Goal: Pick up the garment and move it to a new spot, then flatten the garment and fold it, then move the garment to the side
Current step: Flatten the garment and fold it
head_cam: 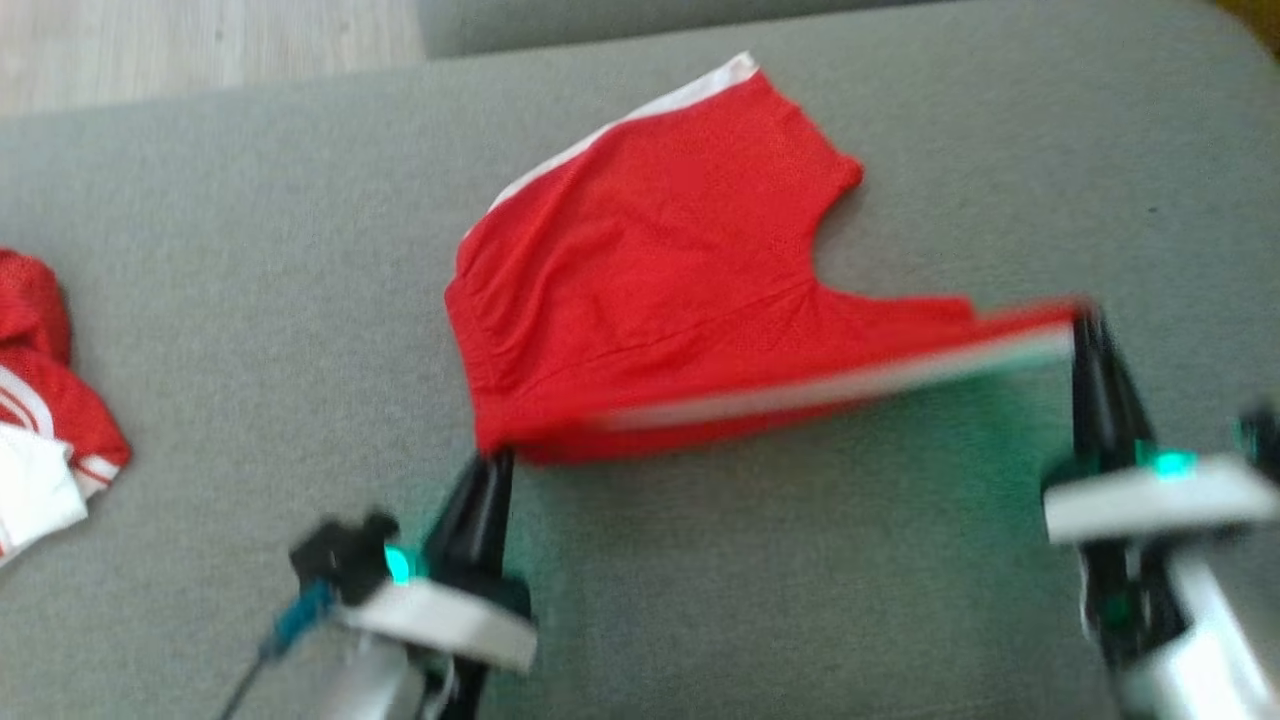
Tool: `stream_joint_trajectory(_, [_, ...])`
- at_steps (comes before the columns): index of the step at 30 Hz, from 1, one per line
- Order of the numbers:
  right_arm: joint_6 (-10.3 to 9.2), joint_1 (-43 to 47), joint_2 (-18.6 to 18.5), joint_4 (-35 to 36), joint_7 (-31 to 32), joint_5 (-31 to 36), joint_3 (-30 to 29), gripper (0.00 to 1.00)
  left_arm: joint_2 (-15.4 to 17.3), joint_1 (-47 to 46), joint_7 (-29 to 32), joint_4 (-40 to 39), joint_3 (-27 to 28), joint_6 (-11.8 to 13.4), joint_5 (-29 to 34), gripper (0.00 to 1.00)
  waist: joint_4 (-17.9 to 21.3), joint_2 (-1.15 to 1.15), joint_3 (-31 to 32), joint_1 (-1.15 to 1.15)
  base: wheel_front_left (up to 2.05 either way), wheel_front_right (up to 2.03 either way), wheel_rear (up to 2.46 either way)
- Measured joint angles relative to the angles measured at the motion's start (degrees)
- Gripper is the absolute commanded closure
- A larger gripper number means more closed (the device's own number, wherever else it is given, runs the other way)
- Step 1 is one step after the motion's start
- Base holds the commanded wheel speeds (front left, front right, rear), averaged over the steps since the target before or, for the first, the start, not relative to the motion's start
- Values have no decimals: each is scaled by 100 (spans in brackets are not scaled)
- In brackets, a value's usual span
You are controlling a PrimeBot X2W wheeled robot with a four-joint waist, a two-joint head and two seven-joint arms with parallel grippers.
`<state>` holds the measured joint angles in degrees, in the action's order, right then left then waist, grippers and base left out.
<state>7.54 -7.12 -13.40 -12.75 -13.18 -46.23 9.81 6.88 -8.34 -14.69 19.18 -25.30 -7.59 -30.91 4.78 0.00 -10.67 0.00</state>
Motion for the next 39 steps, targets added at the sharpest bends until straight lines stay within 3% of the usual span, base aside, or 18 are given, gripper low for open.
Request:
stream_joint_trajectory(5, [0,-1477,14,-381,323,194,103,100,-97,-1000,-1,222,-10,0,-374,100,-178,0,-357,1,0,0,0])
stream_joint_trajectory(13, [0,-3388,182,-1733,726,566,111,100,-280,-2548,-1,1177,-124,1,-605,100,-603,0,-959,2,0,0,0])
stream_joint_trajectory(23, [0,-5055,176,-3323,689,1217,38,100,-472,-3680,-1,2038,-271,1,-609,100,-1061,0,-1579,1,0,0,0])
stream_joint_trajectory(24, [0,-5171,177,-3495,655,1281,32,81,-485,-3751,-1,2129,-290,1,-634,69,-1101,0,-1633,1,0,0,0])
stream_joint_trajectory(25, [0,-5265,181,-3665,615,1336,15,0,-492,-3801,-1,2174,-309,1,-689,15,-1134,-1,-1680,1,0,0,0])
stream_joint_trajectory(26, [0,-5341,185,-3834,572,1407,13,0,-494,-3844,-1,2193,-349,1,-756,0,-1163,-1,-1719,1,0,0,0])
stream_joint_trajectory(32, [0,-5434,174,-4291,111,1812,220,0,-506,-3854,-1,2329,-519,3,-944,0,-1192,0,-1766,0,0,0,0])
stream_joint_trajectory(39, [0,-5276,-148,-4589,-63,2354,610,0,-514,-3232,-1,2057,-41,214,-464,0,-1139,0,-1607,-1,0,0,0])
